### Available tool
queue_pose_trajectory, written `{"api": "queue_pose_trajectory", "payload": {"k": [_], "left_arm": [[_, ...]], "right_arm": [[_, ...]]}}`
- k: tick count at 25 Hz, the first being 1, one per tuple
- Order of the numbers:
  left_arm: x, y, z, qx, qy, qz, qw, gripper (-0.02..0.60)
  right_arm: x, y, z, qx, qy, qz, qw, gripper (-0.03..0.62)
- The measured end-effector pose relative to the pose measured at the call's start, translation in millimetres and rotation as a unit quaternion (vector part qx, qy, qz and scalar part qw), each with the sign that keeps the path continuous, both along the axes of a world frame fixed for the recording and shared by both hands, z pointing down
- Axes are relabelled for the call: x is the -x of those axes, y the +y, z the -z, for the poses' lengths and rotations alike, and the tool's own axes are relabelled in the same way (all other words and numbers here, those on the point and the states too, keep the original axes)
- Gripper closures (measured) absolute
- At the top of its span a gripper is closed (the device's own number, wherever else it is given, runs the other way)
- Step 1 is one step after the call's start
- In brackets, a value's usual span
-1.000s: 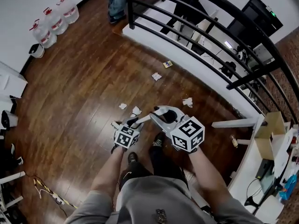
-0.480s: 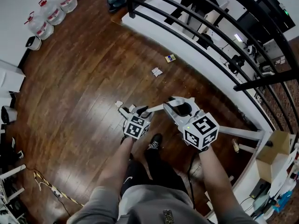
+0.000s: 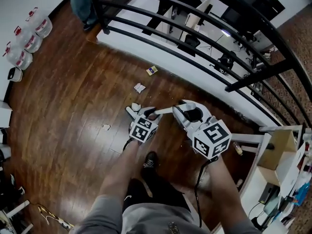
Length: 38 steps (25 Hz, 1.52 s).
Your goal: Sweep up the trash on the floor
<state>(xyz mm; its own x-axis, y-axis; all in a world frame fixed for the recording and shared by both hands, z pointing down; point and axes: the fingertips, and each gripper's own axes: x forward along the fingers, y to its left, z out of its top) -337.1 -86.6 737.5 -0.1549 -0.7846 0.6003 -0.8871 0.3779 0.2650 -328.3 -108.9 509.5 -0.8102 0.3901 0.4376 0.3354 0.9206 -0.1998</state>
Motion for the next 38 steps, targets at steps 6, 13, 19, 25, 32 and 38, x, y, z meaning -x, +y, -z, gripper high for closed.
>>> {"api": "queue_pose_trajectory", "payload": {"k": [6,13,19,25,32,38], "left_arm": [[-3.9,-43.3,5.6,-0.016,-0.017,-0.046,0.9987,0.439],[-3.4,-11.3,28.0,0.009,-0.028,-0.052,0.9982,0.442],[8.8,68.5,46.3,0.039,-0.034,-0.012,0.9986,0.446],[30.9,161.3,41.8,0.070,-0.022,0.037,0.9966,0.446],[57.1,238.4,-0.3,0.097,0.019,0.050,0.9938,0.445],[84.6,244.5,-19.9,0.083,0.048,0.028,0.9950,0.445]], "right_arm": [[-14.7,-26.5,7.2,-0.017,-0.013,-0.024,0.999,0.494],[-12.3,-8.8,29.6,0.020,-0.035,-0.016,0.999,0.494],[6.8,47.2,42.0,0.063,-0.040,0.022,0.997,0.494],[38.1,122.6,32.5,0.088,-0.019,0.068,0.994,0.493],[81.1,196.9,-11.7,0.089,0.031,0.093,0.991,0.493],[112.8,217.4,-28.0,0.051,0.050,0.083,0.994,0.494]]}}
